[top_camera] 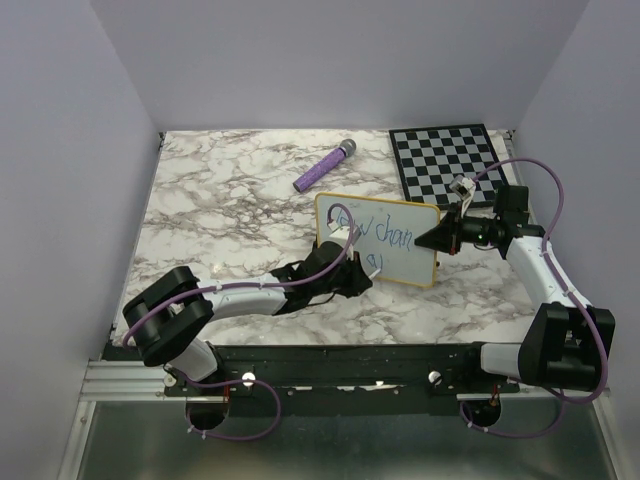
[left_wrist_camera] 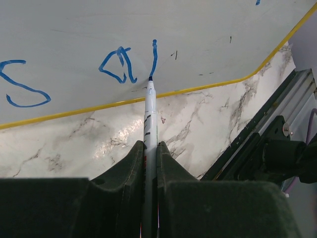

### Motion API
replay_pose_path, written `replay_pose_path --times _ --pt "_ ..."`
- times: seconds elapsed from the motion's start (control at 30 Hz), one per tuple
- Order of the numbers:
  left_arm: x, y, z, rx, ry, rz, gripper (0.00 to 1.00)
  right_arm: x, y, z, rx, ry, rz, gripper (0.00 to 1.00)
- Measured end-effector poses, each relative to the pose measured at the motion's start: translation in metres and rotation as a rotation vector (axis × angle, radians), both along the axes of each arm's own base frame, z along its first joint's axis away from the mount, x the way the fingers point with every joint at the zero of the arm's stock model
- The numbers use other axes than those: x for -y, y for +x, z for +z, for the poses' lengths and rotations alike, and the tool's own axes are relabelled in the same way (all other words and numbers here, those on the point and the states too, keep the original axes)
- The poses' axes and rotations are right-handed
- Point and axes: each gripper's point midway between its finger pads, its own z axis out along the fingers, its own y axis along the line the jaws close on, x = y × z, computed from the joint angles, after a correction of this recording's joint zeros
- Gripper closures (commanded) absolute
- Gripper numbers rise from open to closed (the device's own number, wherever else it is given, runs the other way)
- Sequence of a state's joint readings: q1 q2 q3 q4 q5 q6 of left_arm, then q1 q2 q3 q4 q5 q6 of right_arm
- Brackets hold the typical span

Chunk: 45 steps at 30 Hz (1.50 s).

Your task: Write a sentence on the whiteboard

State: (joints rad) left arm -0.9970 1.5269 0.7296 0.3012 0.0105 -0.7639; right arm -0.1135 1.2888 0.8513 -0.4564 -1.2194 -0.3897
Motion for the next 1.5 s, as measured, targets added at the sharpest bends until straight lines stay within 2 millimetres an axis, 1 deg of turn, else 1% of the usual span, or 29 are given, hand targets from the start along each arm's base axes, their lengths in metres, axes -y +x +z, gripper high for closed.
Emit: replay_pose_path --times 0.1,0.37,0.73,1.5 --pt "0.001 0.001 0.002 -0.001 0.002 0.0 1.0 0.0 0.0 0.0 0.001 0.0 0.0 0.99" --pt "0.007 0.005 0.015 0.017 -0.01 -0.005 1.0 0.0 0.0 0.0 0.001 0.0 0.0 0.99" --pt "0.011 0.008 0.023 0.027 -0.015 -0.008 1.0 0.0 0.0 0.0 0.001 0.0 0.0 0.99" --pt "0.012 0.009 0.03 0.039 -0.027 -0.006 1.0 0.0 0.0 0.0 -0.001 0.001 0.0 0.99"
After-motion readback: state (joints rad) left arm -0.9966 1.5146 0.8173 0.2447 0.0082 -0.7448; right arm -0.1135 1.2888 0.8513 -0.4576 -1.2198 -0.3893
